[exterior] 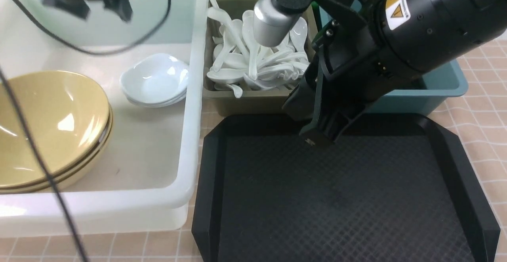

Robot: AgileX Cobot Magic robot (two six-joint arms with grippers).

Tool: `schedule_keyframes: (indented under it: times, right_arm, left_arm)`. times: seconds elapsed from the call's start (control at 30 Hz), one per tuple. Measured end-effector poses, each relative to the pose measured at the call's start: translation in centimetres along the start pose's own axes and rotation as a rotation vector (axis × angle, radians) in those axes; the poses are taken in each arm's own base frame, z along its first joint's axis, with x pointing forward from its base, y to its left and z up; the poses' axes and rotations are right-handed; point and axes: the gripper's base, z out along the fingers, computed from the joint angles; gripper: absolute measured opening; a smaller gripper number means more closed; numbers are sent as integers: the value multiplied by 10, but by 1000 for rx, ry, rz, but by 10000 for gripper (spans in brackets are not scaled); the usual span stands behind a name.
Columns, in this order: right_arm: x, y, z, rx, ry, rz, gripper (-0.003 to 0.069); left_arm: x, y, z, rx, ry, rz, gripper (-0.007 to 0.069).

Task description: On brown table put chopsticks spoon bowls plates into blue grey white boxes.

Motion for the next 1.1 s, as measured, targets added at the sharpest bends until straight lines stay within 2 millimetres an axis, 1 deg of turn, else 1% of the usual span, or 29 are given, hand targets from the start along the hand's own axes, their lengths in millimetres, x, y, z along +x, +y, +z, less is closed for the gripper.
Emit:
schedule_keyframes:
  times: [0.03,0.07,0.1,0.13,0.17,0.2,0.3,0.37,0.4,0.47,0.5,0.53,0.57,0.6,0.63,0.7,0.8,0.9,0.97,1.03,1.1]
  right_arm:
    - [1,0,-3,3,-1,-3,74]
    - [1,0,-4,4,-1,-4,74]
    - [3,1,-9,8,4,-7,76]
    - [3,1,-10,9,5,-8,76]
    - [6,2,-17,15,4,-8,76]
    - [8,3,-20,19,2,-8,77]
    - [21,8,-34,30,-14,-8,78]
    - [32,12,-46,44,-51,-7,79]
    - [42,15,-50,51,-68,0,79]
    - [58,20,-59,70,-123,5,80]
    - [58,21,-62,74,-138,4,80]
    - [70,24,-66,88,-177,5,82]
    - [79,27,-70,106,-232,5,83]
    - [84,28,-72,112,-249,3,84]
    - [92,31,-78,135,-317,0,85]
    - [103,34,-79,156,-378,-1,86]
    - [119,38,-88,196,-503,-3,86]
    - [131,42,-98,229,-607,-6,87]
    - [134,43,-102,242,-650,-7,88]
    - [135,44,-104,250,-676,-8,90]
    - [135,44,-104,252,-682,-8,90]
  left_arm:
    - [0,-6,-27,-11,-35,6,560]
    - [0,-9,-36,-13,-50,10,554]
    - [6,-17,-64,-19,-88,23,503]
    - [7,-18,-68,-20,-89,25,486]
    - [16,-27,-95,-22,-121,44,433]
    - [24,-32,-106,-19,-122,50,384]
    - [59,-44,-144,-9,-134,70,240]
    - [89,-47,-160,-13,-146,71,139]
    - [108,-48,-167,-20,-171,71,83]
    - [142,-50,-168,-31,-188,72,22]
    - [143,-50,-173,-35,-210,73,22]
    - [170,-52,-170,-38,-228,72,4]
    - [193,-54,-174,-45,-283,72,1]
    - [205,-54,-168,-45,-283,71,1]
    - [226,-56,-170,-51,-332,70,1]
    - [253,-57,-163,-58,-357,72,1]
    - [293,-59,-161,-78,-443,79,1]
    - [323,-60,-163,-102,-551,82,1]
    - [337,-60,-164,-120,-604,76,1]
    - [349,-60,-164,-135,-635,67,1]
    - [353,-59,-162,-147,-636,73,1]
